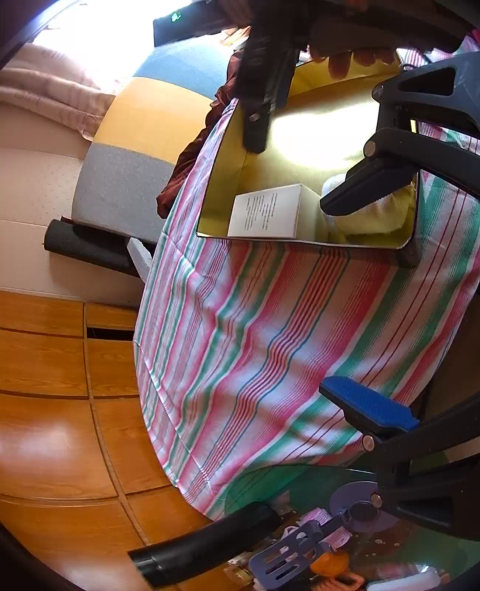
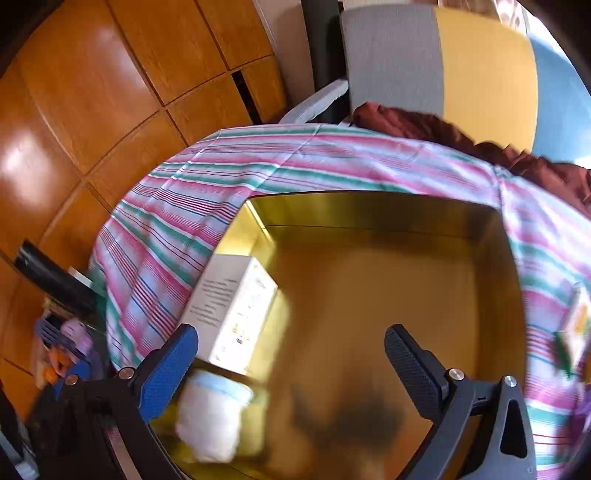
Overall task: Organize objects
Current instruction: 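Carry the white box into the gold tray and open the right gripper, then grasp the purple packet with the left gripper while the right gripper approaches a yellow sponge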
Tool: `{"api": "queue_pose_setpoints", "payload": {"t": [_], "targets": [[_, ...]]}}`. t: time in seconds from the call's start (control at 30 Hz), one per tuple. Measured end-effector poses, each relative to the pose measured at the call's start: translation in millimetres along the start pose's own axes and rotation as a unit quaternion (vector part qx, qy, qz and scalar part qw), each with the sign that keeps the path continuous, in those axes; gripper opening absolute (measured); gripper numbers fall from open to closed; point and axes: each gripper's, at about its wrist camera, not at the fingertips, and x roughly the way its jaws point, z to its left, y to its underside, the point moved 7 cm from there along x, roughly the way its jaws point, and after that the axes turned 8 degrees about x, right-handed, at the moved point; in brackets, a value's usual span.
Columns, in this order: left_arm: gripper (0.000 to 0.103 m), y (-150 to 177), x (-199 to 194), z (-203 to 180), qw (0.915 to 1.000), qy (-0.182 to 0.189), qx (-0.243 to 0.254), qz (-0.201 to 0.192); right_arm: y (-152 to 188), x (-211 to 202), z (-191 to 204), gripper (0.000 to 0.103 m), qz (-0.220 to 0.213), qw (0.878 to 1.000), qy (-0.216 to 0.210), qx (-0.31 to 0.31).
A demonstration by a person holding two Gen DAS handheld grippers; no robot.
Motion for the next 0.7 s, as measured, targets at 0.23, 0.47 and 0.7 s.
{"api": "queue_pose_setpoints", "payload": {"t": [0.23, 0.47, 0.7], "targets": [[0.091, -5.4, -11.8, -22.4, 0.9995, 0.008, 0.027, -0.011, 17.6, -34.8, -35.0, 0.103, -0.035, 0.998, 0.042, -0.011], [0.091, -7.1, -21.0, -48.6, 0.9979, 0.018, 0.060, -0.016, 22.9, -69.9, -76.1, 0.103, -0.071, 0.994, 0.086, -0.001], [0.092, -9.9, -24.2, -76.6, 0.9948, 0.038, 0.093, -0.017, 25.8, -104.3, -145.5, 0.103, -0.084, 0.986, 0.137, 0.042]]}}
